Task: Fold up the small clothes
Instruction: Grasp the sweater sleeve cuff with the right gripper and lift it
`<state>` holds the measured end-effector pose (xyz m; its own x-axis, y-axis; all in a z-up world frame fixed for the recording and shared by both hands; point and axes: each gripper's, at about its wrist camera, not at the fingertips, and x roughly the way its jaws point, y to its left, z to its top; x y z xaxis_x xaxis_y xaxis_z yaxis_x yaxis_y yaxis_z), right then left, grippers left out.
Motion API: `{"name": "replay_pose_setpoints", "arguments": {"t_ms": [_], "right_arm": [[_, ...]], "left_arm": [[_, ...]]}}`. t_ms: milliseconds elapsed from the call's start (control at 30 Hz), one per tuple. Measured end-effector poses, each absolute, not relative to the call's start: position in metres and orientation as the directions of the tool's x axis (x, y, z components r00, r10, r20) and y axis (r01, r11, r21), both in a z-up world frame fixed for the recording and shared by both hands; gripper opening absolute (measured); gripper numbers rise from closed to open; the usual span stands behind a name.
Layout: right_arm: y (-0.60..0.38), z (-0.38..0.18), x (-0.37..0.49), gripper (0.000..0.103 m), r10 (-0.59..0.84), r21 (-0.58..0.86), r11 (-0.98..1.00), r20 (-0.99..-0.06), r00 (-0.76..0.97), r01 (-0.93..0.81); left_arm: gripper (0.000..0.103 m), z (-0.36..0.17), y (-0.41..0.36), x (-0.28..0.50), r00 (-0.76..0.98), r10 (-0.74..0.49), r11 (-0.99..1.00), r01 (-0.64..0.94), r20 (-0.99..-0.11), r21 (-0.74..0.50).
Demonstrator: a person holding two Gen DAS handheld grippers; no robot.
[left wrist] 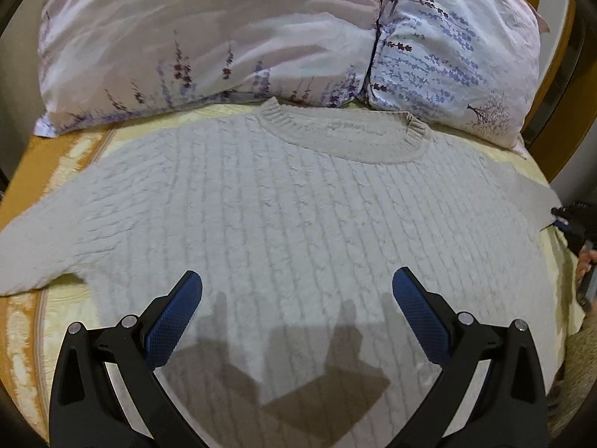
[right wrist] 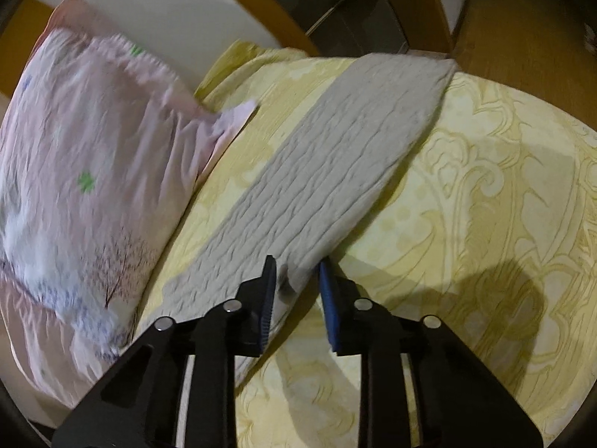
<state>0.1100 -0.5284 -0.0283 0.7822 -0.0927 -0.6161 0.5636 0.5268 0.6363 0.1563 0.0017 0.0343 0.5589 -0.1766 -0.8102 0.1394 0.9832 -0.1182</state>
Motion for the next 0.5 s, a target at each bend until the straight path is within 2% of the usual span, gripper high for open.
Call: {"name": "replay_pose_setpoints", "arguments": {"t_ms": [67,300,400,500], "right_arm": [[-0.526,-0.025,0.115,0.011,-0.122,0.598,0.556,-0.628,0.768,0.577],[-0.479,0.025,0.113,0.009,-0.202,0.49,0.726,-0.519,0.83,0.483],[-0.439,0.047,0.116,0.009,-0.129,0.468,0.806,-0.459,0.879,0.363],[-0.384,0.059,0.125,0.009,0.004,0.444,0.872,-0.427,0.904,0.205]], "left_arm": [[0.102,0.031,0.002,0.159,0.561,-0.218,0.976,0.148,-0.799,-0.162],[0.102,0.03,0.006,0.165,0.571,-0.309,0.951,0.163,-0.761,-0.264],[0.102,0.031,0.01,0.166,0.581,-0.355,0.933,0.166,-0.732,-0.32],[0.102,0.033,0.013,0.165,0.588,-0.42,0.902,0.184,-0.691,-0.391]]}}
